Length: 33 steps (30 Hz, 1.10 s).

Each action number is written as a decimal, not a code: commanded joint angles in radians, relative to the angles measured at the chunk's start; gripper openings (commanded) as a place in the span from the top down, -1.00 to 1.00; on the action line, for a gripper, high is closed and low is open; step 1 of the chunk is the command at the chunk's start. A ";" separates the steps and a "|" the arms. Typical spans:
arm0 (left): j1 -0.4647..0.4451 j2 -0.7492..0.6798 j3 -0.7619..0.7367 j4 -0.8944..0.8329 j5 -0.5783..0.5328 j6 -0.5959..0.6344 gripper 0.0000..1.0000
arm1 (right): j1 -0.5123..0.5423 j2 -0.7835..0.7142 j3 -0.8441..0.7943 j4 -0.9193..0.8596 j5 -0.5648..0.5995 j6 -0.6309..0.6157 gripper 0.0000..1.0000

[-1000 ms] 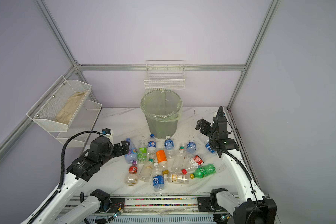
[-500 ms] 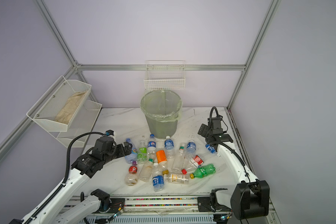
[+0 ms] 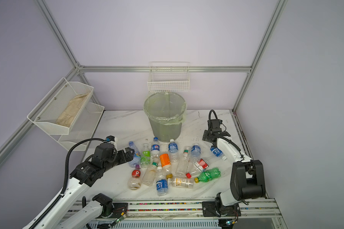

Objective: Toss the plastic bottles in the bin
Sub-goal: 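Lower the right gripper onto the blue-label water bottle and close it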

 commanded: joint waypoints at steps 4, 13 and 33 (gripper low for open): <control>-0.003 0.012 -0.044 0.000 0.018 -0.007 -0.99 | 0.003 -0.010 -0.033 -0.007 0.036 -0.038 -0.95; -0.003 -0.003 -0.052 -0.001 0.017 -0.007 -1.00 | 0.004 0.083 -0.018 0.014 0.023 -0.087 -0.95; -0.003 -0.009 -0.037 -0.010 -0.006 0.016 -0.99 | 0.003 0.360 0.040 0.090 0.002 -0.101 -0.78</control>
